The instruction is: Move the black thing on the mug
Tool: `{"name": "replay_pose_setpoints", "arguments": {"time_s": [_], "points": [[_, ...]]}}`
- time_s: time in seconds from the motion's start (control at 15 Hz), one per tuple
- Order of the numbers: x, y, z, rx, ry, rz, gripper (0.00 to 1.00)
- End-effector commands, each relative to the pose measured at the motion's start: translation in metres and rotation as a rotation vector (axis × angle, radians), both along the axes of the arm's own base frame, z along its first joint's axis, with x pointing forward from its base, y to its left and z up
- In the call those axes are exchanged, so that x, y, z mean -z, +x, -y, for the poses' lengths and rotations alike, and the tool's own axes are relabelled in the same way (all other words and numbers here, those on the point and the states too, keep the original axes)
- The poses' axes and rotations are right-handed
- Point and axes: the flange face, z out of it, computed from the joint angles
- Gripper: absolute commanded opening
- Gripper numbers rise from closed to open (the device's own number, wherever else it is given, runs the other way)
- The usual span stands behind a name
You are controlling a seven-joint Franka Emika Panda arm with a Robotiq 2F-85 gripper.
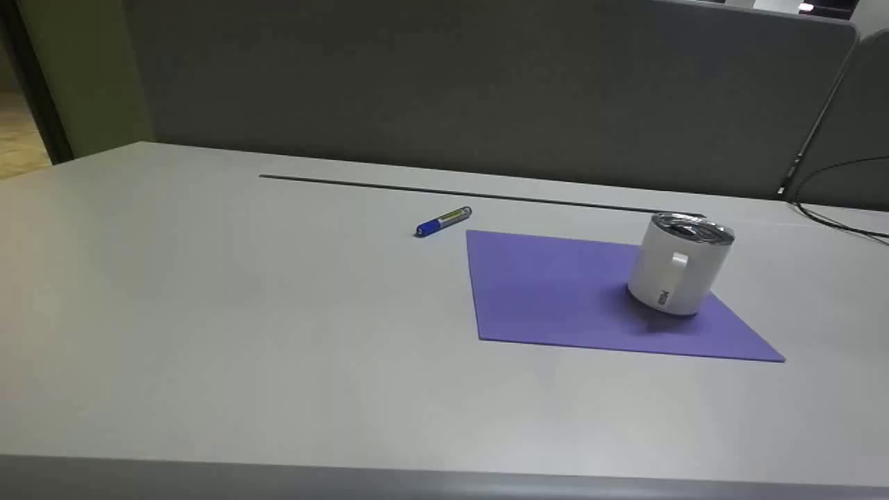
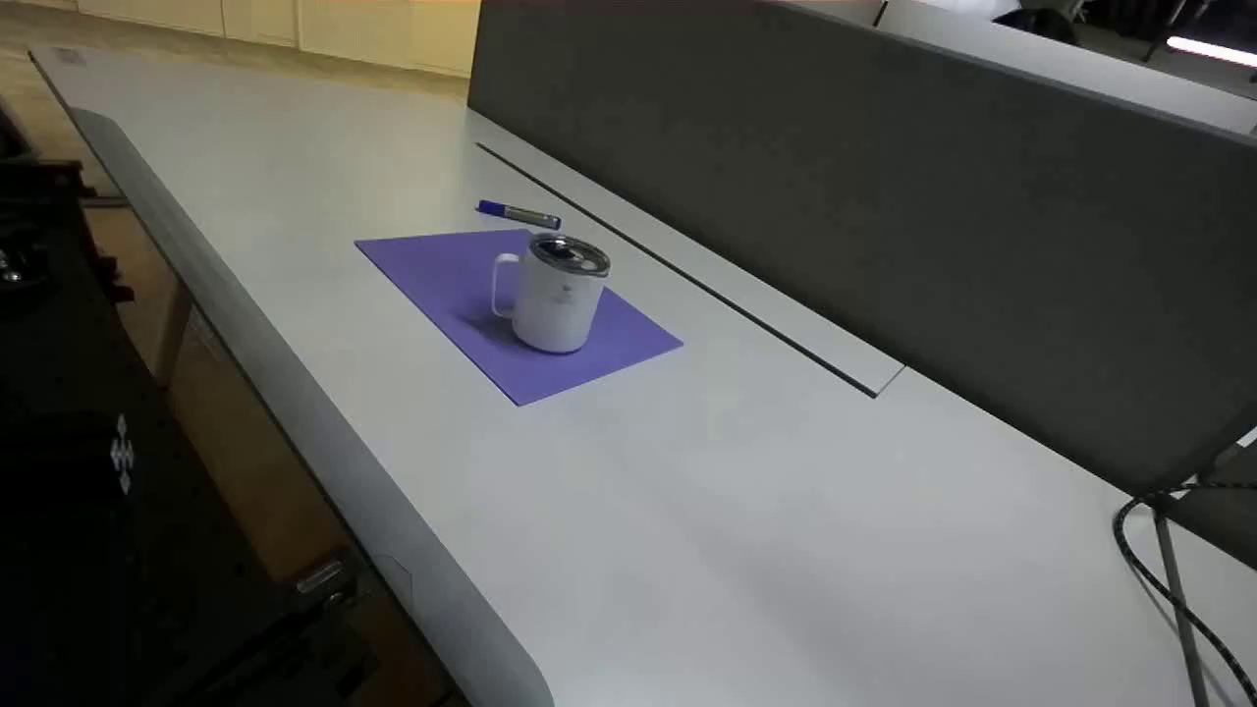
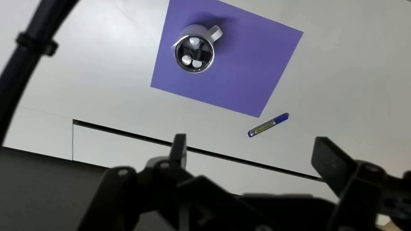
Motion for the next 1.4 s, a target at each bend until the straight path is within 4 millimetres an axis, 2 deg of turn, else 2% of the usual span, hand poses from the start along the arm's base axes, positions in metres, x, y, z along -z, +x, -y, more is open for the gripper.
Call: {"name": "replay_pose_setpoints", "arguments": {"time_s": [0.0,0.73,0.8,0.87,0.93,1.0,1.07,1.33], "points": [[0.000,0.000,0.000,0.000,0.000,-0.001,1.00],[-0.001,0.002,0.000,0.018,0.011,0.045,1.00],[0.000,0.003,-0.001,0.031,0.021,0.054,0.75],[0.000,0.003,-0.001,0.048,0.027,0.063,0.75],[0.000,0.004,-0.002,0.059,0.041,0.064,0.67],[0.058,0.022,0.006,0.076,0.046,0.070,0.60],[0.069,0.024,0.006,0.080,0.058,0.086,0.53],[0.159,0.041,0.011,0.109,0.058,0.054,0.25]]}}
